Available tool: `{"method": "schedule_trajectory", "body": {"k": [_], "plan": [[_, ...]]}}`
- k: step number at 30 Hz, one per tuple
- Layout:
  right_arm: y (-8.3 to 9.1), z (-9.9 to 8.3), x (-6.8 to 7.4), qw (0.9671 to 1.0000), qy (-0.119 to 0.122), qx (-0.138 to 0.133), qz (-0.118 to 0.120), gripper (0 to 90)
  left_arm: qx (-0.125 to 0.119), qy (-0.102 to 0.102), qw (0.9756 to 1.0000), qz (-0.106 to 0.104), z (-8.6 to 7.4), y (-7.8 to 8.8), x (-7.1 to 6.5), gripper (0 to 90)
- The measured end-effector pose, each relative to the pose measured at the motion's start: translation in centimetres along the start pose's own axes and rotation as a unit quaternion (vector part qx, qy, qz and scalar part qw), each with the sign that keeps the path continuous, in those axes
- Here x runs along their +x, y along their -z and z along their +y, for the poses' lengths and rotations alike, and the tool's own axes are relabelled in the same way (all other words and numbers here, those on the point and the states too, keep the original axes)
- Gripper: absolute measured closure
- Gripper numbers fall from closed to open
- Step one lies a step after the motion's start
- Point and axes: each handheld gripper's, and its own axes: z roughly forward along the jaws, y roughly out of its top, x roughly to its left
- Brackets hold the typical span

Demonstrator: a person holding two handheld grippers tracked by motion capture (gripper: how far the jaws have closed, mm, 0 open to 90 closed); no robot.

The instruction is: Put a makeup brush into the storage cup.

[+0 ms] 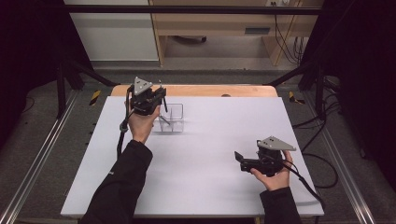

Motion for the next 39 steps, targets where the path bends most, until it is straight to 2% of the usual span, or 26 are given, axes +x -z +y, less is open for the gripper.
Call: {"method": "schedule_trajectory", "body": {"k": [16,39], "plan": [[0.0,0.0,0.0,1.0000,0.000,-0.001,-0.001,7.9,0.011,-0.005,0.9998,0.014,-1.9,-0.7,-0.5,83.0],[0.0,0.0,0.1,1.0000,0.002,0.000,-0.004,8.5,0.020,-0.014,0.9995,0.022,-3.9,-1.4,-1.2,83.0]]}}
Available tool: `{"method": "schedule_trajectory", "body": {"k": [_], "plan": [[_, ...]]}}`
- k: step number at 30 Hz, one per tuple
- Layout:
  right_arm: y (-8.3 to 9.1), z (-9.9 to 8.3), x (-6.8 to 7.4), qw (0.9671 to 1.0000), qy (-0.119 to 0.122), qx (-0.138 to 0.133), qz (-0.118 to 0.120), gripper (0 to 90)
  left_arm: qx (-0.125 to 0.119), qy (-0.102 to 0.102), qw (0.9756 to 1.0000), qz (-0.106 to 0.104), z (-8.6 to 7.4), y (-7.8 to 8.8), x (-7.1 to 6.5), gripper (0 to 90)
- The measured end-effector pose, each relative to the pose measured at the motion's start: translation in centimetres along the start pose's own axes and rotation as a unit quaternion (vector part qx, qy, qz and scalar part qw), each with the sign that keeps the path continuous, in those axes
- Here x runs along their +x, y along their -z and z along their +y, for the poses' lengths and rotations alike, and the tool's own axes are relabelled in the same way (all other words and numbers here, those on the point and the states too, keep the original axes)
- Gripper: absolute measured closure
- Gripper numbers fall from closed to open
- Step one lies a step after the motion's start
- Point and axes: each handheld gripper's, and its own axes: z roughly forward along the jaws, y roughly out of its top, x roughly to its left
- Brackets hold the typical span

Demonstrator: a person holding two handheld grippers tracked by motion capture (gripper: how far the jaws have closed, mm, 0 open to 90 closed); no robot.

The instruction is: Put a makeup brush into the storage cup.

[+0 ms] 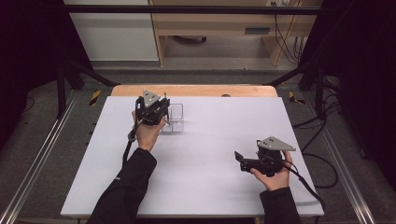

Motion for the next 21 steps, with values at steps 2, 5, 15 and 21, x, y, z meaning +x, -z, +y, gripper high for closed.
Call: {"method": "schedule_trajectory", "body": {"k": [2,5,15,21], "plan": [[0.0,0.0,0.0,1.0000,0.000,0.000,0.000,8.5,0.002,0.000,1.0000,0.001,-0.2,-0.1,0.0,83.0],[0.0,0.0,0.0,1.0000,0.001,0.000,0.000,8.6,0.004,0.000,1.0000,0.002,-0.5,-0.2,0.0,83.0],[0.0,0.0,0.0,1.0000,0.001,-0.001,-0.001,8.6,0.011,-0.003,0.9999,-0.004,-0.9,-0.4,-0.4,82.9],[0.0,0.0,0.0,1.0000,0.000,-0.002,-0.001,8.6,0.018,-0.001,0.9998,0.000,-1.6,-0.5,-0.6,82.8]]}}
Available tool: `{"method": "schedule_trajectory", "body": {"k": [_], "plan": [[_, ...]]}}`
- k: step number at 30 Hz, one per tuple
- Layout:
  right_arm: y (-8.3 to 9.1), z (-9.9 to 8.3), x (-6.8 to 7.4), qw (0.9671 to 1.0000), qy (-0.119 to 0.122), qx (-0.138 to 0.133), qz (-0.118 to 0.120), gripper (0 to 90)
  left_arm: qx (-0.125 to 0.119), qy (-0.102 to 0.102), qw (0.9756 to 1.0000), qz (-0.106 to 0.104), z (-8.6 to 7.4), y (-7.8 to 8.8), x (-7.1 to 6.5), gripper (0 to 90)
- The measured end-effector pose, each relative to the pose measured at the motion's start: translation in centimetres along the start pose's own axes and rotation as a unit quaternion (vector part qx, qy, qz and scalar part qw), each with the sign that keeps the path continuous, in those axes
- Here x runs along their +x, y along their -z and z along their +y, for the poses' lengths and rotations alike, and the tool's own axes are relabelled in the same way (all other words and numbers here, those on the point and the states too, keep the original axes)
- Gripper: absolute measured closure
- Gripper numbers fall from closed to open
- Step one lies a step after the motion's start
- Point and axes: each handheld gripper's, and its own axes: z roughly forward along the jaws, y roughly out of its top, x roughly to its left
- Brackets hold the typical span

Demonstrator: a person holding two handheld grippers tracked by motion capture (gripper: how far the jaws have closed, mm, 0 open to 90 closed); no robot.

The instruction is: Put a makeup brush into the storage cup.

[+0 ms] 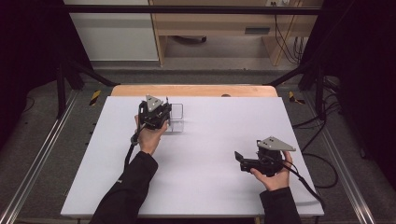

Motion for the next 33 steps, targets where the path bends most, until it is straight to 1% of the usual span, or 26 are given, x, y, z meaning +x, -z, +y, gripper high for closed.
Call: {"method": "schedule_trajectory", "body": {"k": [5,8,11,13,17,21,23,25,27,30,33], "plan": [[-0.1,0.0,0.1,1.0000,0.002,0.002,0.000,8.6,0.009,0.007,0.9999,0.008,-0.4,-0.1,0.2,82.4],[-0.1,0.0,0.1,1.0000,0.002,0.002,0.000,8.6,0.012,0.008,0.9999,0.005,-0.6,0.2,0.2,81.8],[-0.1,0.0,0.1,1.0000,0.002,0.001,0.000,8.6,0.010,0.010,0.9999,0.002,-0.8,0.5,0.2,78.7],[-0.1,0.0,0.1,1.0000,0.001,0.001,-0.001,8.5,0.004,0.017,0.9998,-0.004,-0.9,0.8,0.2,76.1],[0.0,0.0,0.1,1.0000,0.002,-0.001,-0.001,8.5,-0.006,0.014,0.9998,-0.012,-1.0,1.8,0.2,70.7],[0.2,0.1,0.0,1.0000,0.001,-0.004,0.001,8.3,-0.016,0.014,0.9995,-0.025,-1.1,3.2,0.2,62.5],[0.2,0.1,0.0,1.0000,0.002,-0.006,0.001,8.2,-0.018,0.013,0.9991,-0.036,-1.3,3.8,0.2,58.6],[0.3,0.1,0.0,1.0000,0.001,-0.007,0.001,8.2,-0.017,0.011,0.9989,-0.043,-1.4,4.3,0.2,54.7],[0.4,0.2,-0.1,1.0000,0.002,-0.008,0.003,8.1,-0.015,0.011,0.9984,-0.053,-1.5,4.8,0.2,52.2],[0.4,0.2,-0.1,0.9999,0.001,-0.010,0.004,8.1,-0.016,0.007,0.9979,-0.063,-1.7,5.5,0.2,48.8],[0.4,0.2,-0.1,0.9999,0.000,-0.011,0.005,7.8,-0.019,0.005,0.9971,-0.074,-1.9,6.2,0.2,45.0]]}}
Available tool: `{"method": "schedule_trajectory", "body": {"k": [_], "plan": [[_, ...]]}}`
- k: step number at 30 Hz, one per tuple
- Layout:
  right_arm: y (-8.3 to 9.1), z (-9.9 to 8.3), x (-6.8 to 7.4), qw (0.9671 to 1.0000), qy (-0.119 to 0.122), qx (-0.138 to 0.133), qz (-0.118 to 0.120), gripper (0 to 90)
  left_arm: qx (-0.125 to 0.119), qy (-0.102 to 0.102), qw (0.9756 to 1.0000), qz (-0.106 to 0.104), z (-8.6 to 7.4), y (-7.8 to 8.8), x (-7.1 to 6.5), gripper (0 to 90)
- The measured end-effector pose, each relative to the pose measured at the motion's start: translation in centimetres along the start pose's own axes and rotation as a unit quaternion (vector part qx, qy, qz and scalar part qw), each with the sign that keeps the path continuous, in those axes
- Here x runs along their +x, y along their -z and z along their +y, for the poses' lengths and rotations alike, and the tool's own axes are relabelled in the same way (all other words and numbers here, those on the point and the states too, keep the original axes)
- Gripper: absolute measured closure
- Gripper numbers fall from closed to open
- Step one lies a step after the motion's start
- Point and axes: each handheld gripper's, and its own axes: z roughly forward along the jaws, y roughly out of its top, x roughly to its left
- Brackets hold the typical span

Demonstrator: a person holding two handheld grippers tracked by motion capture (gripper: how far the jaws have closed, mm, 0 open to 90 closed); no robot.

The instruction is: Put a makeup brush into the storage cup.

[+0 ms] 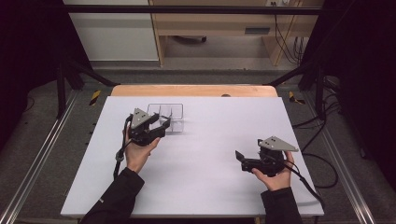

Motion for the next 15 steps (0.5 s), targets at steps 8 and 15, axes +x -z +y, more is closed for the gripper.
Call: {"method": "schedule_trajectory", "body": {"k": [8,15], "plan": [[0.1,0.0,-0.1,1.0000,-0.001,-0.003,0.003,7.3,-0.005,-0.005,0.9997,-0.021,-0.5,1.9,-0.3,34.7],[0.3,0.1,-0.1,1.0000,-0.001,-0.005,0.004,7.0,-0.004,-0.013,0.9994,-0.033,-1.2,3.4,-0.5,24.7]]}}
